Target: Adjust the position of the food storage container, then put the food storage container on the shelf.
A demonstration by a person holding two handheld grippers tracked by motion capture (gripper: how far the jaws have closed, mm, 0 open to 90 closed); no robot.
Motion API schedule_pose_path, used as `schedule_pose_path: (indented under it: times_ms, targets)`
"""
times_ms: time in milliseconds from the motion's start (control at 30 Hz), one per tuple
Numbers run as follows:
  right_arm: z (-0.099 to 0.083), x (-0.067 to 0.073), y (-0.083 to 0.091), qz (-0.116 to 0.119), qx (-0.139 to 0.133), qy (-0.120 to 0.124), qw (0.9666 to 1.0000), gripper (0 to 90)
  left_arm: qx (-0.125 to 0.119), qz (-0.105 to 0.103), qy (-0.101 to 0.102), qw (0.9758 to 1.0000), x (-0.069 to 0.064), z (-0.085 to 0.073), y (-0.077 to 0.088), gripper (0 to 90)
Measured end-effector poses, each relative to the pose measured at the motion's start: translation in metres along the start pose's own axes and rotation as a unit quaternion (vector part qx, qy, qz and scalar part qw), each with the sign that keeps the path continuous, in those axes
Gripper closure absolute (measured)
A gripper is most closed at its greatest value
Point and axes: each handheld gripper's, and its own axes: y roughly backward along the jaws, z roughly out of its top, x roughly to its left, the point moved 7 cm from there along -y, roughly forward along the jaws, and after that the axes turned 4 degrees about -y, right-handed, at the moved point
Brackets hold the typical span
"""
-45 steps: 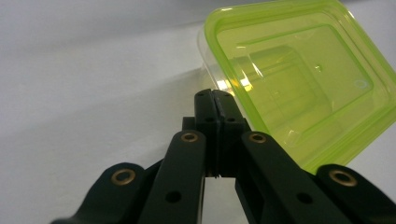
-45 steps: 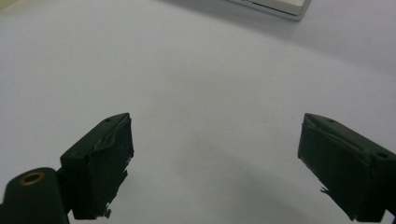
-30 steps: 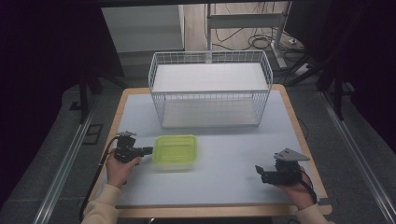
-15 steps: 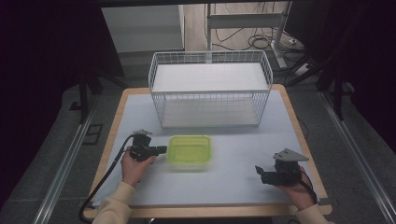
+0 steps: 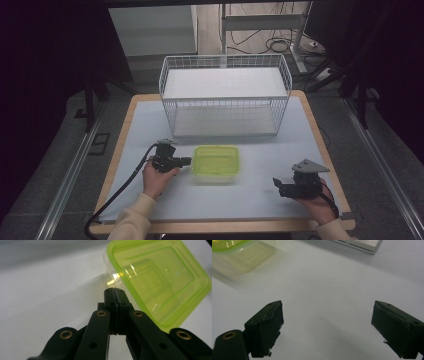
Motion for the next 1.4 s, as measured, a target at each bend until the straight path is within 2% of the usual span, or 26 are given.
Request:
schedule_pose_path:
  times_ms: [167,400,567,633,700,800,833,900,1000,1067,1100,1167,1233,1300,1400]
  targets:
    - [0.0,-0.001,0.0,-0.001,0.001,-0.001,1.0,10.6,0.011,-0.01,0.0,0.9999,-0.006,0.0,-0.01,90.0]
    - [0.0,-0.002,0.001,-0.001,-0.001,-0.001,1.0,10.6,0.013,-0.003,-0.01,0.9999,-0.007,0.0,-0.01,90.0]
    - [0.0,-0.003,0.0,-0.001,-0.001,-0.003,1.0,10.7,-0.005,0.007,-0.011,0.9999,0.001,0.0,0.003,90.0]
    - [0.0,-0.001,-0.002,0.012,0.002,-0.015,0.9998,10.7,-0.011,0.0,-0.012,0.9999,0.001,-0.001,0.009,90.0]
    - [0.003,0.004,-0.004,0.028,0.0,-0.027,0.9992,10.8,-0.017,0.002,-0.016,0.9997,0.002,-0.003,0.018,90.0]
    - [0.006,0.012,-0.006,0.037,0.0,-0.021,0.9991,10.8,-0.025,0.011,-0.034,0.999,-0.001,-0.005,0.03,89.6]
    - [0.007,0.015,-0.006,0.04,-0.001,-0.019,0.999,10.8,-0.028,0.012,-0.046,0.9985,-0.003,-0.006,0.036,88.8]
    - [0.007,0.019,-0.006,0.046,-0.002,-0.019,0.9988,10.8,-0.037,0.015,-0.053,0.9978,-0.007,-0.007,0.044,87.4]
    - [0.006,0.021,-0.007,0.048,0.001,-0.016,0.9987,10.8,-0.044,0.018,-0.054,0.9974,-0.01,-0.008,0.054,80.8]
    - [0.006,0.023,-0.007,0.049,0.0,-0.017,0.9986,10.8,-0.059,0.024,-0.047,0.9969,-0.011,-0.007,0.059,65.5]
    - [0.006,0.024,-0.007,0.05,0.0,-0.018,0.9986,10.8,-0.066,0.028,-0.041,0.9966,-0.01,-0.007,0.062,60.1]
    - [0.008,0.026,-0.006,0.053,-0.003,-0.019,0.9984,10.8,-0.074,0.022,-0.025,0.9967,-0.01,-0.007,0.064,53.9]
    - [0.009,0.028,-0.007,0.056,-0.003,-0.019,0.9982,10.8,-0.078,0.023,-0.018,0.9965,-0.008,-0.006,0.066,51.7]
    - [0.01,0.03,-0.009,0.06,-0.001,-0.018,0.998,10.8,-0.077,0.011,-0.005,0.9969,-0.008,-0.007,0.065,50.5]
    - [0.013,0.033,-0.012,0.07,-0.001,-0.024,0.9973,10.7,-0.072,0.002,-0.002,0.9974,-0.008,-0.007,0.061,48.3]
